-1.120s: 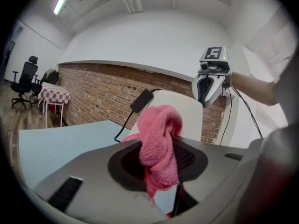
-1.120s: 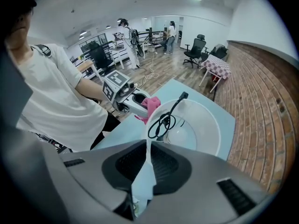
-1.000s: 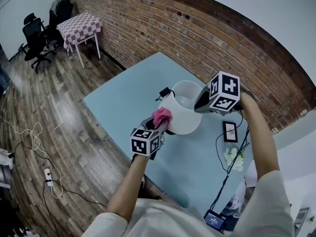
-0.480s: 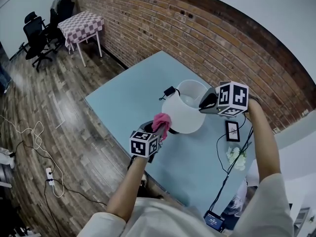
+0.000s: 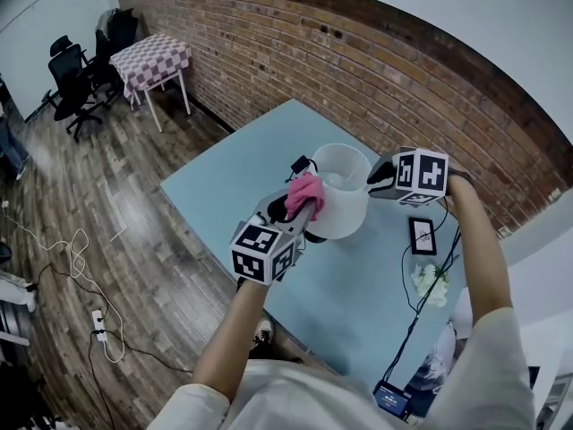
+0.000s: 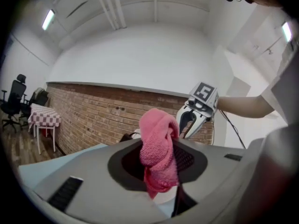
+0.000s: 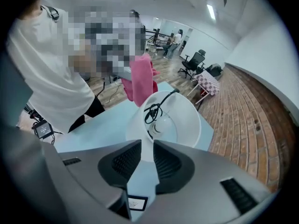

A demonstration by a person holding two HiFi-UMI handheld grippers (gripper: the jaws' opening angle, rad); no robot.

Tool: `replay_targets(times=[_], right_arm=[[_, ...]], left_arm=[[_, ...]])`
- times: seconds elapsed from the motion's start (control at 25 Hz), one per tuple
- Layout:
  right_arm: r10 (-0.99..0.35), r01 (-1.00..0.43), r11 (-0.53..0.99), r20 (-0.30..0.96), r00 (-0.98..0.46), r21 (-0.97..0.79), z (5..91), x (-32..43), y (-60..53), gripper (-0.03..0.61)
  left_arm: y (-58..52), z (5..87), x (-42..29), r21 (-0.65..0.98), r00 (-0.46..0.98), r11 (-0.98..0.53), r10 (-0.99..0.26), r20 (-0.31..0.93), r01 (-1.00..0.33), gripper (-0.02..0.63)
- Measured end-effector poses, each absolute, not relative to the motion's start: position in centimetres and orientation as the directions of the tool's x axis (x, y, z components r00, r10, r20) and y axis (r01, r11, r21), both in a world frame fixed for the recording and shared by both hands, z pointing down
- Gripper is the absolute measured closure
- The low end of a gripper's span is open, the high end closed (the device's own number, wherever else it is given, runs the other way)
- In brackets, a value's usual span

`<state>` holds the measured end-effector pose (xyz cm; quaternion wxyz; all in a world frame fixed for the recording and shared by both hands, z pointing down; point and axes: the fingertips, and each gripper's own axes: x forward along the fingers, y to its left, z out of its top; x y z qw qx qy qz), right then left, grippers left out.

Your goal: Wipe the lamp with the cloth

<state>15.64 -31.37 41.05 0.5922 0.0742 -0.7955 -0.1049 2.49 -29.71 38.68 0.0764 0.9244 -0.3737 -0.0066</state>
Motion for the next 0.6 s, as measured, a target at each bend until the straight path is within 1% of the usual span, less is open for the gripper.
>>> replay_targets(times=[0.12,0.28,0.4,0.6], right_arm=[[-0.271,-0.012,0.959,0.908,-0.320,0.282,41.1,15.5,-32.4,0.472],[-0.274,0.003,0.957,0.907,-0.319,0.290,41.2,15.4,-32.4,0.472],[-0.277,0.001,0.956,0.906,-0.321,0.293,41.1,15.5,-32.5,0.472],[-0.277,-0.006,0.956,0.897,-0.345,0.293,41.2,15.5,-32.6,0.472]], left_arm=[[-29.5,37.4,5.1,0.079,0.756,-0.752,-0.652,0.060,-0.654,0.480],[-29.5,38.8,7.6,0.030,0.777,-0.780,-0.618,0.117,-0.625,0.480],[-29.6,39.3,7.9,0.017,0.783,-0.786,-0.614,0.104,-0.618,0.478],[-29.5,40.6,7.9,-0.029,0.789,-0.799,-0.599,0.136,-0.601,0.474]])
